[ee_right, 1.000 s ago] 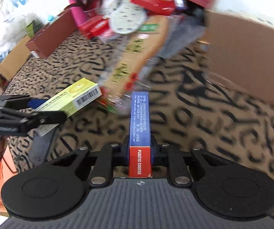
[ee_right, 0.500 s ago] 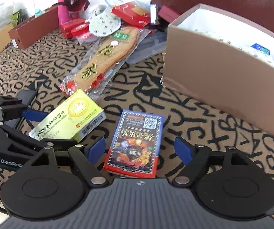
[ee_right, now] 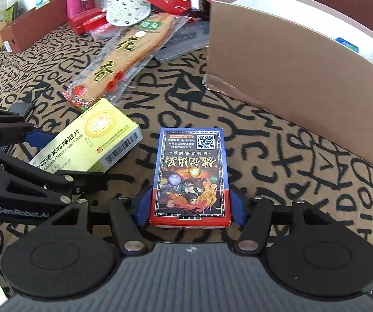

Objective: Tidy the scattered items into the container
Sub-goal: 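Grasp the blue playing-card box with the right gripper while the left holds the medicine box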

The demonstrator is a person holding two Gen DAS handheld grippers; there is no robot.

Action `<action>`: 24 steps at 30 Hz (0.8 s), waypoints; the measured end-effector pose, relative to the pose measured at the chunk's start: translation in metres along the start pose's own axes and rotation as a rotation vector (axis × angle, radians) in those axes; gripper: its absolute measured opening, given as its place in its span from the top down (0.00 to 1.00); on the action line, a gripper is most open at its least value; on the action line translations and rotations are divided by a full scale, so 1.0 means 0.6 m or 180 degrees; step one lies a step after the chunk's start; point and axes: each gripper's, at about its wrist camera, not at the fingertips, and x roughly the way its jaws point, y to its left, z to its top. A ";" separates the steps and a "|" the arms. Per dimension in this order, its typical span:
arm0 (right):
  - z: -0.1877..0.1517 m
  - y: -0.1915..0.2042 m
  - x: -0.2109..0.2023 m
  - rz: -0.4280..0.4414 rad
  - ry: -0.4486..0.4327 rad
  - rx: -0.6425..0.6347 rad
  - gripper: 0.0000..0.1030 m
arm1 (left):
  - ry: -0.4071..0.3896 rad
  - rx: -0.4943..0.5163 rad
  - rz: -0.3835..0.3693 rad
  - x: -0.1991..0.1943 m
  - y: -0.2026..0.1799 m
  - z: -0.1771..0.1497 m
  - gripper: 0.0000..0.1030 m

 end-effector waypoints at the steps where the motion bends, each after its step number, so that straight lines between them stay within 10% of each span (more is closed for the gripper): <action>1: 0.001 -0.003 0.000 -0.0014 -0.0002 0.0015 0.37 | -0.0010 -0.0014 0.0017 0.002 -0.001 0.002 0.20; 24: -0.003 -0.022 0.002 0.0048 -0.0103 -0.0069 0.37 | -0.0076 -0.0051 0.0195 0.007 -0.014 0.006 0.33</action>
